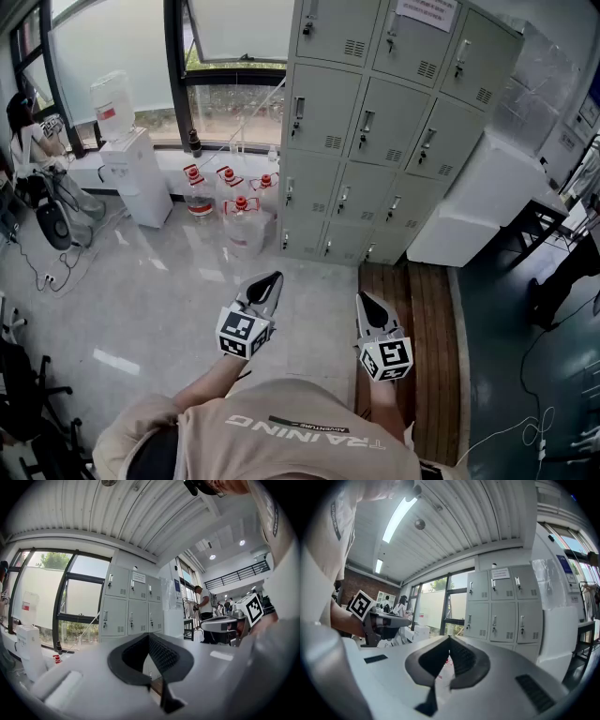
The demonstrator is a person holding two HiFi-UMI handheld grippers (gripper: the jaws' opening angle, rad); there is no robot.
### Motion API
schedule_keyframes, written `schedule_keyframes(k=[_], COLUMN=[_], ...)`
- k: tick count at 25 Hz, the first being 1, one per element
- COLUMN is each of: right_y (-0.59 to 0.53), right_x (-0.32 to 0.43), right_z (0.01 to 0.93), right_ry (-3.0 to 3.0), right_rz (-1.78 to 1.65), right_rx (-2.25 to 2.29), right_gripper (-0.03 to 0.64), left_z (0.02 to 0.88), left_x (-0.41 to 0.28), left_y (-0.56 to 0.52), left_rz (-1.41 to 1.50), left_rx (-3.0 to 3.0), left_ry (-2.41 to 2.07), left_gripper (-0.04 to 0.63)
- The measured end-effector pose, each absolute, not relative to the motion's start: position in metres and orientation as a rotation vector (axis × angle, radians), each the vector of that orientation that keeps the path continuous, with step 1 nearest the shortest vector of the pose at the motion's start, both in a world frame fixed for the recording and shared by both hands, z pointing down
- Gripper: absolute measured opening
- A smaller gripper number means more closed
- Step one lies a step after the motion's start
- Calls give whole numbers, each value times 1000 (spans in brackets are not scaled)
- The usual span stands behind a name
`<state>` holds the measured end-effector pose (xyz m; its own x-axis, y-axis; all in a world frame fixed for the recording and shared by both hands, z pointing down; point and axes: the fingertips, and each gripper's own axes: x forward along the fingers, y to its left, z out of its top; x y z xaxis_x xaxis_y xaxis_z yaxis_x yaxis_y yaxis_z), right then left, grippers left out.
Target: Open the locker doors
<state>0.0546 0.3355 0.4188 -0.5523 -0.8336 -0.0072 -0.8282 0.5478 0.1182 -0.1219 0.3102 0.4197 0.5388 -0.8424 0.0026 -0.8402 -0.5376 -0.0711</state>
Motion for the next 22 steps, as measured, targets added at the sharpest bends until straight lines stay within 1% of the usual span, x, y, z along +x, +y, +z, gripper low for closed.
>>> schedule_keyframes(k=[9,15,22], right_y=[346,344,328], right_x=[73,77,77], right_z=[425,435,449], right_ry=[-2656,-2648,-2613], right_rz=[-141,-81,-34], right_rx=[1435,1495,1614], right_gripper=[11,11,11], left_z=[427,437,452], left_x=[-107,-99,-106], left_y=[309,306,297], left_rz=[9,-25,-50], left_rx=[-2768,-2818,-2877], left_ry=[1515,1462,1407], left_gripper=[6,6,6])
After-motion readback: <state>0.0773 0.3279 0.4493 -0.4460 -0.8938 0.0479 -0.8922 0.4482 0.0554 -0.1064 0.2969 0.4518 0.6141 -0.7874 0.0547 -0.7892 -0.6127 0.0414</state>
